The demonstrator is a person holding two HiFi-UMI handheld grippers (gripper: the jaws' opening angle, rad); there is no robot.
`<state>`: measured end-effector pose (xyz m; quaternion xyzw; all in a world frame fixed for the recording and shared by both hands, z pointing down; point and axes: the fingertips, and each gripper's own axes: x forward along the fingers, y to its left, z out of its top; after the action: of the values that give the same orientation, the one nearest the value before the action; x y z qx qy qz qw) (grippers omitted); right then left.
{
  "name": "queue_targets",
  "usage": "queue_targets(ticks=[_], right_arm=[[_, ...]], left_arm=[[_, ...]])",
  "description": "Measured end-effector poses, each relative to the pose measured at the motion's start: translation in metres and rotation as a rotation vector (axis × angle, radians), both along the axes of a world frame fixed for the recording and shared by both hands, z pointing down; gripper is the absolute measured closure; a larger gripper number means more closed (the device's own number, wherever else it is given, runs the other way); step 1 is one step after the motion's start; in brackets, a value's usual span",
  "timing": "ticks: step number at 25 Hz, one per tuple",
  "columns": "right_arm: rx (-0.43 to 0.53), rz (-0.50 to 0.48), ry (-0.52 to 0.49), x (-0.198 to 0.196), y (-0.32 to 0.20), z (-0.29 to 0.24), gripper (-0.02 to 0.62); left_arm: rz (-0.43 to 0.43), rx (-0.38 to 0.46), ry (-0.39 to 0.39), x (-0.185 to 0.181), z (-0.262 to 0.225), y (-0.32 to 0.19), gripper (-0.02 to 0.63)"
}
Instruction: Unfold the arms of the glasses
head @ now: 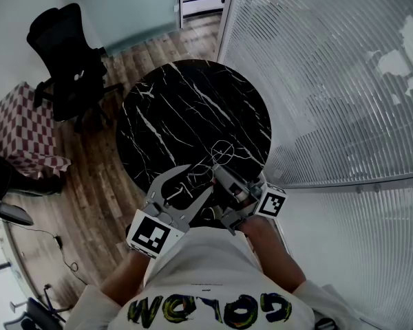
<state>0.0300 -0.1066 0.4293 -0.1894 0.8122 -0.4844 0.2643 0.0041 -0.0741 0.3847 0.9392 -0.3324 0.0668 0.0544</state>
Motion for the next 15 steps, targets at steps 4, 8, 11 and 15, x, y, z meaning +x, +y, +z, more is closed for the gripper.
queue_targets(ticks=[4,8,11,15], right_arm=[[0.015,0.010,0.053,0.000,0.001,0.001,0.594],[0.027,0.018,0.120,0.000,0.000,0.002,0.594],[0.045,0.028,0.183,0.002,-0.003,0.008,0.594],[0.074,0.044,0.259,0.002,-0.005,0.011,0.595]], left_arm=[[0.005,0.000,-0.001,-0.001,-0.003,0.002,0.390],[0.007,-0.003,0.001,-0.001,-0.006,0.002,0.389],[0.008,-0.010,0.003,-0.001,-0.004,0.000,0.390],[0.012,-0.012,0.002,-0.002,-0.003,0.000,0.390]])
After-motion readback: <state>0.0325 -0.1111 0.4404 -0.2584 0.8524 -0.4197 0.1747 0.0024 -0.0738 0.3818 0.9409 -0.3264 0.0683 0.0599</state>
